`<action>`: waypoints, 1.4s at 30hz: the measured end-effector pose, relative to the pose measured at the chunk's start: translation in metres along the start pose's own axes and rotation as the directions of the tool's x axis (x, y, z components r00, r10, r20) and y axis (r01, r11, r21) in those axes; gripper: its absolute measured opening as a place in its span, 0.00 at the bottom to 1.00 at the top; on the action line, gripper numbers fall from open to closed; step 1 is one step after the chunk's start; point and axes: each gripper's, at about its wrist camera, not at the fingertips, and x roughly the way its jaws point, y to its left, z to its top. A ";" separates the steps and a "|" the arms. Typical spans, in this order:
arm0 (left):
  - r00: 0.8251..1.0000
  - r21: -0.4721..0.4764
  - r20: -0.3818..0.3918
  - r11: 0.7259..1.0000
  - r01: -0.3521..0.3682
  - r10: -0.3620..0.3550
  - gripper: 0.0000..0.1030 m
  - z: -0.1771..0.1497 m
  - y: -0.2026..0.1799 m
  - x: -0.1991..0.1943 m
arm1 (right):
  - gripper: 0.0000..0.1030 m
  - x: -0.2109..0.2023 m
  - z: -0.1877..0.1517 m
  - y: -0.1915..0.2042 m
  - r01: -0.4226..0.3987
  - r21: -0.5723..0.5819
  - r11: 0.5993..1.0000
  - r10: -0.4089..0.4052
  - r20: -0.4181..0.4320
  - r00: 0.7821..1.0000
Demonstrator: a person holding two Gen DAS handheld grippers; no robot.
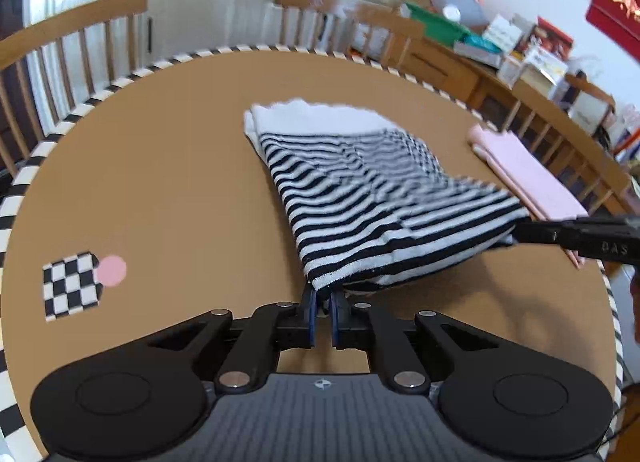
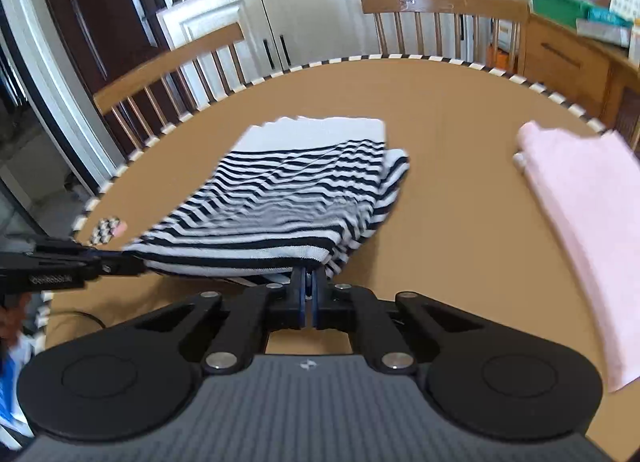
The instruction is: Fold clothes
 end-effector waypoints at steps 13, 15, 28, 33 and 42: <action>0.995 -0.071 -0.099 0.997 0.022 -0.030 0.10 -0.004 0.021 -0.002 | 0.30 0.016 -0.018 -0.012 -0.033 0.116 0.993 0.055 -0.193 0.980; 0.997 -0.076 -0.062 0.996 0.040 -0.045 0.15 0.003 0.024 -0.019 | 0.29 0.001 -0.015 -0.013 0.002 0.081 0.997 0.012 -0.171 0.985; 0.998 0.103 0.056 0.994 -0.022 0.016 0.19 0.018 -0.024 0.052 | 0.17 0.059 0.007 0.003 0.023 -0.053 0.998 -0.026 -0.049 0.998; 0.998 0.083 0.045 0.996 -0.040 0.036 0.19 0.019 -0.012 0.041 | 0.20 0.049 0.004 -0.010 0.028 0.020 0.999 -0.027 -0.062 0.998; 0.990 -0.002 0.142 1.000 0.000 0.000 0.30 0.041 -0.017 0.047 | 0.26 0.067 0.037 0.006 0.005 0.021 1.000 -0.006 0.039 0.999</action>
